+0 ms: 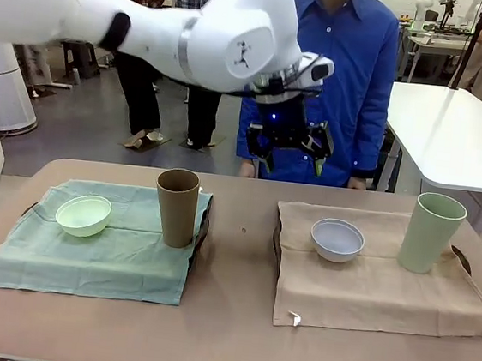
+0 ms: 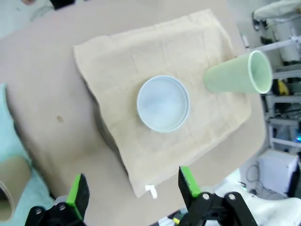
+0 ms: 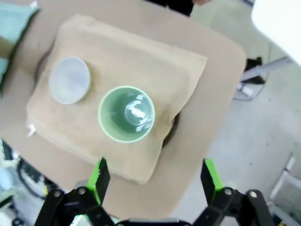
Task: Set up a tray with a mat and arrange the tableware.
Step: Place the Picnic Bowl and Reusable plastic cup back onto the Handle tray in front of the human's position.
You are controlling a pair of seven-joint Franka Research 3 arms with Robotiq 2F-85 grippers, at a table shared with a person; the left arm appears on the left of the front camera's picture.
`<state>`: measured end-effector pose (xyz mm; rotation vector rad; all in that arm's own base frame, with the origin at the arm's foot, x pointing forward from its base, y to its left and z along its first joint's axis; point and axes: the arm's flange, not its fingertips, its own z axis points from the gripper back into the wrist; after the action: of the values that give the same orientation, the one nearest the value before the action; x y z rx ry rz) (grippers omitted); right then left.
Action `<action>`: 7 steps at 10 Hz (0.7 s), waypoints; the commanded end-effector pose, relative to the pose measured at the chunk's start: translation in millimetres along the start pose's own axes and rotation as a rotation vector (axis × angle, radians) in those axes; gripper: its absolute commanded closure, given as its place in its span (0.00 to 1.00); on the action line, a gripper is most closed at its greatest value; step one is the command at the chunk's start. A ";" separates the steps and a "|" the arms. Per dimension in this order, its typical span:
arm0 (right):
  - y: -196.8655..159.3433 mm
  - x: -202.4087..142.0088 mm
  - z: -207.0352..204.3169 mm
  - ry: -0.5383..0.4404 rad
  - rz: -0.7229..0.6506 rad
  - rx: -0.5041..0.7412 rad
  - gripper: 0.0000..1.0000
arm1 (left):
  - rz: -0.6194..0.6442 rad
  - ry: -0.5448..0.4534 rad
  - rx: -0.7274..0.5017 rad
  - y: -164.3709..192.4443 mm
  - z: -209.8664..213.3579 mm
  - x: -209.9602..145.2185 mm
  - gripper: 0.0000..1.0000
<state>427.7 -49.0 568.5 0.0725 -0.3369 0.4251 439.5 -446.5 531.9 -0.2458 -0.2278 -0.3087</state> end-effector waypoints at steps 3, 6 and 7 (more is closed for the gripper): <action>55.8 -13.8 55.4 0.056 0.003 0.017 0.00 | 0.014 0.010 0.159 0.8 65.4 -30.8 0.00; 53.3 -20.3 61.5 0.046 0.157 0.159 0.00 | 0.004 0.014 0.139 -0.3 74.3 -31.7 0.00; 64.3 -22.2 69.2 0.058 0.018 0.024 0.00 | 0.004 0.014 0.139 -0.3 74.3 -31.7 0.00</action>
<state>358.4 -12.2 627.2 0.1096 -0.2709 0.5032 392.6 -413.2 600.6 -0.0935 -0.2308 -0.2783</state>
